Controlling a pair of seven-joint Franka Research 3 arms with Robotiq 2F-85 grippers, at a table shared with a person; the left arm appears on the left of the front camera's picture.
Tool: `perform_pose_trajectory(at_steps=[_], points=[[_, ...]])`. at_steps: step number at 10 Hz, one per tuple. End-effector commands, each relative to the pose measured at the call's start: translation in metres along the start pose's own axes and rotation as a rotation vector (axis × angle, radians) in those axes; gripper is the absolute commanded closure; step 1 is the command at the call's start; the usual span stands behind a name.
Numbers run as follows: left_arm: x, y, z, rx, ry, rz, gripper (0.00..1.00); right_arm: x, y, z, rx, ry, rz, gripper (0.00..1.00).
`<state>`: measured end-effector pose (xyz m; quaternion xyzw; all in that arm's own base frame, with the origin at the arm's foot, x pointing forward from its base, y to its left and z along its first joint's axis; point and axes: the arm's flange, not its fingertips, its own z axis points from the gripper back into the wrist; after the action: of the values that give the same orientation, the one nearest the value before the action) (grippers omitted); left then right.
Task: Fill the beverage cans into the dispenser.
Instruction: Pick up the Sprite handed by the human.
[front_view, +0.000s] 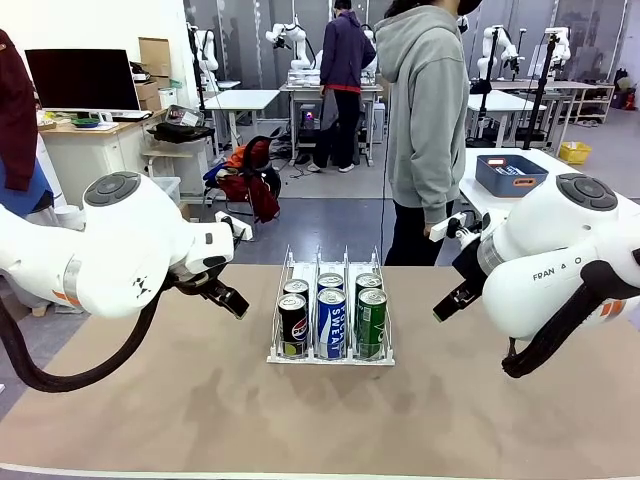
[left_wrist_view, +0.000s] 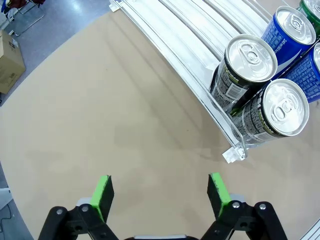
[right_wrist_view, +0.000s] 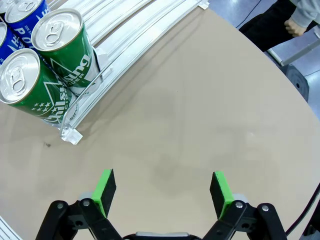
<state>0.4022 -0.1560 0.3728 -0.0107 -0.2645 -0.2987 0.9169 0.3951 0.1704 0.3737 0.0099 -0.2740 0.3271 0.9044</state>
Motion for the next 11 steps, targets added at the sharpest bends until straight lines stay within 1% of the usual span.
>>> perform_pose_trajectory(at_steps=[1,2,3,4,6,8,9,10,11], points=[[0.016,-0.003,-0.003,-0.049,0.058,-0.008,0.00,0.013,-0.005,0.001,0.094,0.007,0.114,0.00],[0.010,-0.001,0.014,-0.123,0.117,-0.050,0.00,0.007,0.007,0.014,0.165,0.010,0.130,0.00],[0.007,-0.003,0.029,-0.179,0.120,-0.080,0.00,0.004,0.009,0.025,0.247,0.004,0.164,0.00],[0.011,-0.004,0.044,-0.256,0.105,-0.123,0.00,0.010,0.004,0.036,0.264,0.004,0.198,0.00],[0.020,0.014,0.078,-0.412,0.083,-0.242,0.00,0.023,0.004,0.060,0.296,-0.025,0.216,0.00],[0.019,0.019,0.113,-0.527,0.031,-0.318,0.00,0.025,-0.013,0.100,0.363,-0.063,0.250,0.00],[0.022,0.028,0.124,-0.586,-0.008,-0.343,0.00,0.026,-0.028,0.113,0.404,-0.093,0.259,0.00],[0.028,0.040,0.128,-0.597,-0.035,-0.348,0.00,0.029,-0.043,0.118,0.430,-0.129,0.238,0.00],[0.030,0.049,0.133,-0.619,-0.041,-0.350,0.00,0.026,-0.054,0.125,0.459,-0.158,0.226,0.00]])
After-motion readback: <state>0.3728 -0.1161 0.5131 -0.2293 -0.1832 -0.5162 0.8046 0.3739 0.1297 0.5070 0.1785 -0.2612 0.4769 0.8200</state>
